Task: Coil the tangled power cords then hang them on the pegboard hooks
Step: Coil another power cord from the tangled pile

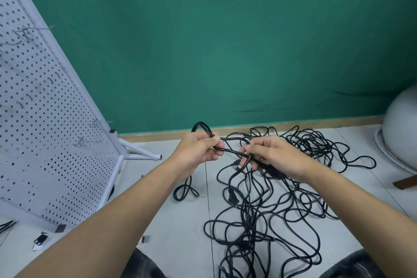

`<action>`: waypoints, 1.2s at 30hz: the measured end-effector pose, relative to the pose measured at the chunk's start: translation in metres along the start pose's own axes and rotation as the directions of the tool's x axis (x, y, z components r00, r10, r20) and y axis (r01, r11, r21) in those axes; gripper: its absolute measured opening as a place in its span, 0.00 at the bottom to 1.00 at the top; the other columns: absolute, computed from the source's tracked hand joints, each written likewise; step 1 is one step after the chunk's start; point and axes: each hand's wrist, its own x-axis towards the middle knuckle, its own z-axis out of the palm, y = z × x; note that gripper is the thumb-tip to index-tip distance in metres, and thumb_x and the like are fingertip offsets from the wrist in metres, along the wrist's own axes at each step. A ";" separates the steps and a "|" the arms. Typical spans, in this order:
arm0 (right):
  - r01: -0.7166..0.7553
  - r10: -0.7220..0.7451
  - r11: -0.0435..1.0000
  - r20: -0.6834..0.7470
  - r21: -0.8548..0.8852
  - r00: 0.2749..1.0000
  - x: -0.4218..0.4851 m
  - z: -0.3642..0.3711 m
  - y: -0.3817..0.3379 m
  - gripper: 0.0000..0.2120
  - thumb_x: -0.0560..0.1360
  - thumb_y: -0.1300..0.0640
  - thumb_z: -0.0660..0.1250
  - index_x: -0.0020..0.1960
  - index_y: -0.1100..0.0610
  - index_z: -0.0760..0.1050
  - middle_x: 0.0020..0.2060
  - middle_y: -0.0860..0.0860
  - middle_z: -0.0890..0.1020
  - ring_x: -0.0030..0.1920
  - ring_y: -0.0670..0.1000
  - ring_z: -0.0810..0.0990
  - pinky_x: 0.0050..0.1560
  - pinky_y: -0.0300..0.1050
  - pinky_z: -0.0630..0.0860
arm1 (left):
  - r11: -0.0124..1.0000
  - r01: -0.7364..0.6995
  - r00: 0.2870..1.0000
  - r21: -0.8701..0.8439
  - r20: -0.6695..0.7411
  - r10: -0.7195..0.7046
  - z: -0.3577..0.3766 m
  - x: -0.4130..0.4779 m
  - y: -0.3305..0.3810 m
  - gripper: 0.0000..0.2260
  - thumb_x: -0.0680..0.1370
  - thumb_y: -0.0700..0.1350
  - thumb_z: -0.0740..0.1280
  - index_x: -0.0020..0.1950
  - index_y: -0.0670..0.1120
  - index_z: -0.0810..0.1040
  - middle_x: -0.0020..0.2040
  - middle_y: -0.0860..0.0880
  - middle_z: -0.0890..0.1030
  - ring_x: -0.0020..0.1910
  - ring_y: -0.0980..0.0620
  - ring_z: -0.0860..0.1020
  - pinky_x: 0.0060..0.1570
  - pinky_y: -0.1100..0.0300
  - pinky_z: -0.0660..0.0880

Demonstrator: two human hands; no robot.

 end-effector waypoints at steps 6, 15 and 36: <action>0.038 -0.039 0.998 -0.020 -0.058 0.999 0.003 -0.005 0.007 0.11 0.85 0.56 0.62 0.58 0.63 0.78 0.49 0.59 0.87 0.38 0.50 0.83 0.44 0.36 0.77 | 0.987 -0.015 0.999 0.158 -0.026 0.019 -0.004 -0.003 -0.007 0.17 0.82 0.41 0.69 0.69 0.37 0.74 0.44 0.48 0.86 0.36 0.52 0.83 0.33 0.63 0.76; 0.157 -0.100 0.907 0.164 -0.391 0.981 -0.003 -0.004 0.006 0.13 0.80 0.47 0.70 0.60 0.52 0.84 0.51 0.47 0.88 0.50 0.47 0.85 0.58 0.44 0.80 | 0.996 -0.051 0.989 0.078 -0.136 0.061 0.001 0.001 -0.001 0.08 0.81 0.45 0.72 0.54 0.42 0.86 0.50 0.49 0.86 0.37 0.56 0.83 0.39 0.61 0.79; 0.288 -0.283 0.941 -0.055 0.176 0.958 -0.001 -0.008 -0.007 0.15 0.86 0.58 0.59 0.62 0.53 0.83 0.36 0.54 0.55 0.35 0.51 0.56 0.34 0.41 0.60 | 0.674 -0.495 0.864 0.548 0.227 0.450 0.014 -0.009 0.000 0.17 0.83 0.43 0.67 0.70 0.58 0.76 0.63 0.55 0.81 0.61 0.58 0.79 0.60 0.60 0.77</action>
